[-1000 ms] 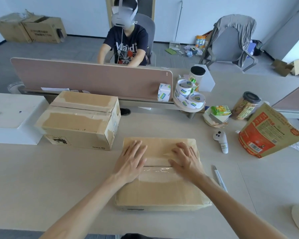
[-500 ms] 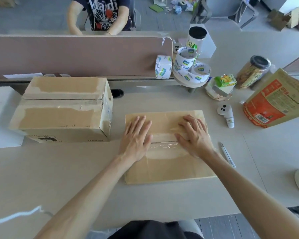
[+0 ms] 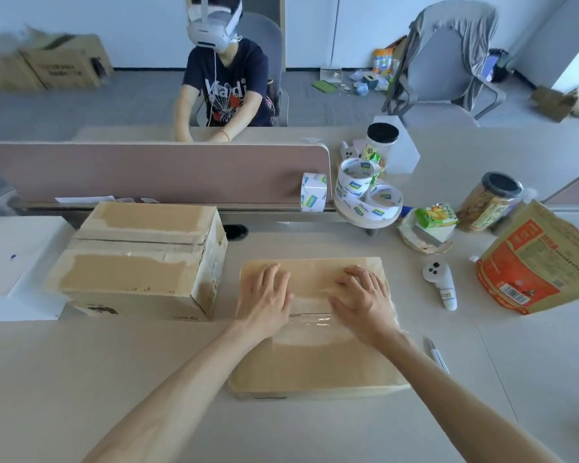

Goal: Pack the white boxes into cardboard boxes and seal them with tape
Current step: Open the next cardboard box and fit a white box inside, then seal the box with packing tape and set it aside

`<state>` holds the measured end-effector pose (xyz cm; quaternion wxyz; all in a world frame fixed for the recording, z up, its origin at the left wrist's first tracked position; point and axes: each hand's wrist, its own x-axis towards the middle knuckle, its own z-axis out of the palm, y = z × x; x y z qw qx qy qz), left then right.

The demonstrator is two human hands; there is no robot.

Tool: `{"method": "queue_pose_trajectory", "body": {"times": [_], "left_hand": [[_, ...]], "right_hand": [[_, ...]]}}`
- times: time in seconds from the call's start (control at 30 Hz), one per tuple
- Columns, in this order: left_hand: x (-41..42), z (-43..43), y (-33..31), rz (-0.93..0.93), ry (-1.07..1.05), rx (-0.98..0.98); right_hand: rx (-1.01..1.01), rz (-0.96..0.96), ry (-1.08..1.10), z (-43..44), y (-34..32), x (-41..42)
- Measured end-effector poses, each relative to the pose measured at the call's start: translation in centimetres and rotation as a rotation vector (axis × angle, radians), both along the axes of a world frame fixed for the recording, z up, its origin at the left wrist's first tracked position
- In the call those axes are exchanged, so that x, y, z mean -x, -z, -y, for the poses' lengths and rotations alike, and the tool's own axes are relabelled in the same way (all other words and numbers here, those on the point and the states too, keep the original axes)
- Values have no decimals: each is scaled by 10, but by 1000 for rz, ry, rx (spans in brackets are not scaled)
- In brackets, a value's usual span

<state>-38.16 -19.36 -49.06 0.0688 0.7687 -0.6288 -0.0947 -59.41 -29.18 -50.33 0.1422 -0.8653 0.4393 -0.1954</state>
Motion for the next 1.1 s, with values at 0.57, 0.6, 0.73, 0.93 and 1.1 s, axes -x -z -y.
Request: {"method": "queue_pose_trajectory", "body": {"times": [0.57, 0.6, 0.73, 0.93, 1.1], "left_hand": [[-4, 150, -72, -990, -561, 306], [-7, 153, -74, -1011, -575, 304], [-21, 164, -88, -1047, -528, 276], [-52, 203, -119, -1003, -598, 416], [-58, 227, -132, -886, -532, 371]], "right_hand": [[-728, 675, 140, 138, -85, -105], [-749, 696, 131, 142, -90, -109], [-876, 785, 129, 152, -107, -121], [-944, 826, 239, 162, -117, -135], [-976, 778, 263, 159, -118, -136]]}}
